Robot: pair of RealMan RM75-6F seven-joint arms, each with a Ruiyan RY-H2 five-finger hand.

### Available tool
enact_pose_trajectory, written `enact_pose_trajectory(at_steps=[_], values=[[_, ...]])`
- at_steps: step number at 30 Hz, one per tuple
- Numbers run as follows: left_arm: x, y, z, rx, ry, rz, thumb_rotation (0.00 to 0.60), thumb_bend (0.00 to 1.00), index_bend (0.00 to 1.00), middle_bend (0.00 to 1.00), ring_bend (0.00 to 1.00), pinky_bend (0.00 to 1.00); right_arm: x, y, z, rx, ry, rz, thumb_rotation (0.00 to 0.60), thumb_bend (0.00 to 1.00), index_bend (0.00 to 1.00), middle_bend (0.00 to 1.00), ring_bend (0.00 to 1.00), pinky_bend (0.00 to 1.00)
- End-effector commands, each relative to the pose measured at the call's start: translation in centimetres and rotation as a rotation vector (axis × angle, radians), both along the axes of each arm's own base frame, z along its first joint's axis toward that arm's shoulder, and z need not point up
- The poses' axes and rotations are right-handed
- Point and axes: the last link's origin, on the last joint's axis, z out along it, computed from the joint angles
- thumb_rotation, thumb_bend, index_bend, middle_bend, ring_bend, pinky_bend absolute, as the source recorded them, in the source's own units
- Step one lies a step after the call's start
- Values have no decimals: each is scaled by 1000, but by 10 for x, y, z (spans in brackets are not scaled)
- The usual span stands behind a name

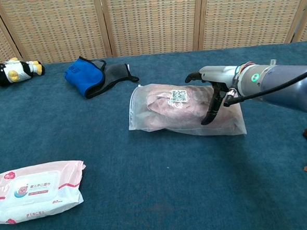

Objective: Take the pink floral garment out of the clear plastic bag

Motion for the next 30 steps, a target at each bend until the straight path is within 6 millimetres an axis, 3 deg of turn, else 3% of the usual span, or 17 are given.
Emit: enact_pose_trajectory(at_steps=[1,5,7,14,16,18,21,24,30], values=[[-1,0,1,3,-1,3,600,220,0,0,0,0,5,-6,-7,-15,32,-4,600,0,0,0,0,0],[-1,1,1,3,-4,4,600,220,0,0,0,0,6,-10,-9,-34,53,-6,600,0,3,66,11,0],[-1,1,1,1,-4,2,600,220,0,0,0,0,3,-10,-11,-28,81,-4,600,0,31,134,72,37],[-1,0,2,5,-9,-1,600,220,0,0,0,0,-8,-9,-14,28,191,13,600,6,204,322,329,369],[0,0,2,4,-9,-1,600,220,0,0,0,0,-12,-8,-13,47,221,16,600,62,313,403,408,468],[0,0,1,1,-8,-2,600,220,0,0,0,0,-13,-8,-11,60,226,14,600,199,445,506,503,588],[0,0,1,0,-6,-3,600,220,0,0,0,0,-12,-9,-7,54,205,28,600,397,559,595,577,678],[0,1,-1,-5,-5,-2,600,221,0,0,0,0,-11,-8,-2,42,143,51,600,505,605,629,602,694],[-1,4,-5,-26,-6,-1,600,220,0,0,0,0,-5,-2,15,42,-30,105,600,545,618,640,608,694]])
